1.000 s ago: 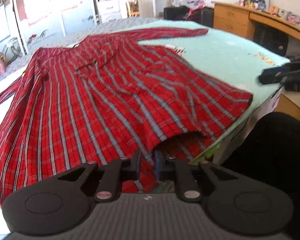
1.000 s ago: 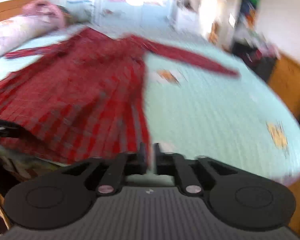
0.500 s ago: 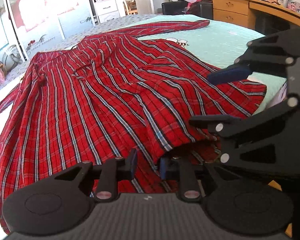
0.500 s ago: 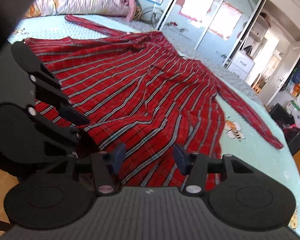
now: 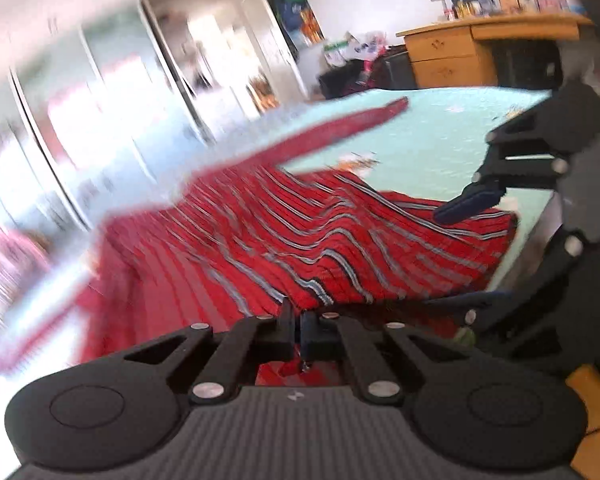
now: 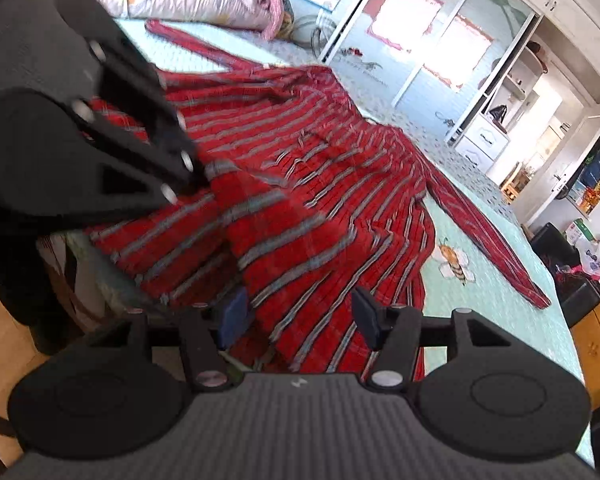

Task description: Fold clothes

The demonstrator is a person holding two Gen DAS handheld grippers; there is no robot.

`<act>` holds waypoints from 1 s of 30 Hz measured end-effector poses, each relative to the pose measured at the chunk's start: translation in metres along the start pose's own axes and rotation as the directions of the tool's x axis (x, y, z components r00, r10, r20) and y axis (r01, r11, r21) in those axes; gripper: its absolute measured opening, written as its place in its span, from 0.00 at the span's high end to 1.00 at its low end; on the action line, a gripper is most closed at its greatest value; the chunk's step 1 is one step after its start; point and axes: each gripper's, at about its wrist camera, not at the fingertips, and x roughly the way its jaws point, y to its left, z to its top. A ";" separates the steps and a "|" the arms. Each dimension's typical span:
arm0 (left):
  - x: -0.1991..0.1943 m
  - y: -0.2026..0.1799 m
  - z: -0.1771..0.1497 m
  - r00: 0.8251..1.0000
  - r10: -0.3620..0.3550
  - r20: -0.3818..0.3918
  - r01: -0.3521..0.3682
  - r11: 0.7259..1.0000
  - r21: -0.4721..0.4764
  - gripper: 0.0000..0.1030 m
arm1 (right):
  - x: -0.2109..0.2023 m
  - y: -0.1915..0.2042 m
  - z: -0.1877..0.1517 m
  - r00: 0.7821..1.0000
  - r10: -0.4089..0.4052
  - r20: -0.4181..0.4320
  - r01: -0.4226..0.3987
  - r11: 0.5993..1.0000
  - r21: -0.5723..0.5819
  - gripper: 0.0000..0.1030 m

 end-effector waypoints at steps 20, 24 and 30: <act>0.043 0.014 -0.038 0.949 -0.209 -0.235 0.150 0.957 -0.247 0.94 | 0.024 -0.031 -0.041 0.976 -0.087 -0.201 0.085 0.996 -0.016 0.39; 0.044 0.007 -0.039 0.946 -0.216 -0.243 0.164 0.962 -0.219 0.94 | 0.029 -0.039 -0.054 0.970 -0.112 -0.218 0.109 0.994 -0.024 0.40; 0.047 0.002 -0.039 0.941 -0.221 -0.257 0.171 0.964 -0.202 0.94 | 0.047 -0.055 -0.057 0.961 -0.140 -0.239 0.156 0.987 0.048 0.72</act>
